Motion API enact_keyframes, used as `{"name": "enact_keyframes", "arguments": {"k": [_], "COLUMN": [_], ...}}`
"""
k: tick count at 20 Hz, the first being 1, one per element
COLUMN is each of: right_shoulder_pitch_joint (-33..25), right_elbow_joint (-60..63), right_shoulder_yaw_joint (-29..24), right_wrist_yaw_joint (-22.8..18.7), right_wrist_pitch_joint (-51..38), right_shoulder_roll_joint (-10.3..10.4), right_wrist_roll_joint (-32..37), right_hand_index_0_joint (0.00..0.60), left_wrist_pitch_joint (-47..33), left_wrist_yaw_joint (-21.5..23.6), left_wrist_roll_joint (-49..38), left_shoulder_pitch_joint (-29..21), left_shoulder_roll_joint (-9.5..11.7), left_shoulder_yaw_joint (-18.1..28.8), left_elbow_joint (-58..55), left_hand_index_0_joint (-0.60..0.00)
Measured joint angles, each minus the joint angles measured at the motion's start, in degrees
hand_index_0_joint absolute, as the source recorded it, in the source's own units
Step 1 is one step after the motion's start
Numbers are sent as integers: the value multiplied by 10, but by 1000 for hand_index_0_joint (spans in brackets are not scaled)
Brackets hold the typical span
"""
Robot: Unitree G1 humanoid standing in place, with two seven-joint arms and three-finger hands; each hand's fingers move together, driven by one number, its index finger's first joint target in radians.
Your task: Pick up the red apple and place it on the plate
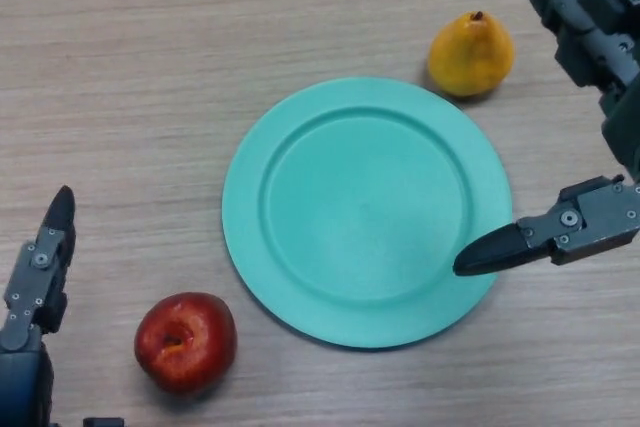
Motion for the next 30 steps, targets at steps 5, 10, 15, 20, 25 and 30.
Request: {"name": "enact_keyframes", "arguments": {"k": [5, 10, 15, 20, 25, 30], "right_shoulder_pitch_joint": [25, 51, 65, 82, 89, 104], "right_elbow_joint": [-21, -24, -29, -29, -29, -30], "right_shoulder_yaw_joint": [-17, -47, -58, -45, -31, -21], "right_wrist_yaw_joint": [-9, -26, -66, -108, -139, -165], "right_wrist_pitch_joint": [3, -4, -15, -29, -55, -91], "right_shoulder_roll_joint": [-3, -9, -58, -76, -97, -120], "right_wrist_roll_joint": [49, 52, 147, 157, 179, 191], "right_hand_index_0_joint": [0, 0, 0, 0, 0, 0], "left_wrist_pitch_joint": [-30, -34, 6, 69, 177, 203], "left_wrist_yaw_joint": [-1, 104, 130, 132, 66, 41], "left_wrist_roll_joint": [30, 134, 130, 103, 62, 155], "left_shoulder_pitch_joint": [-26, -59, -89, -89, -10, -154], "left_shoulder_roll_joint": [0, 0, 0, 3, 6, 6], "left_shoulder_yaw_joint": [-50, -85, -89, -95, -98, -87], "left_elbow_joint": [99, 130, 174, 132, -54, -111], "left_hand_index_0_joint": [0, -100, -600, -600, -600, -600]}}
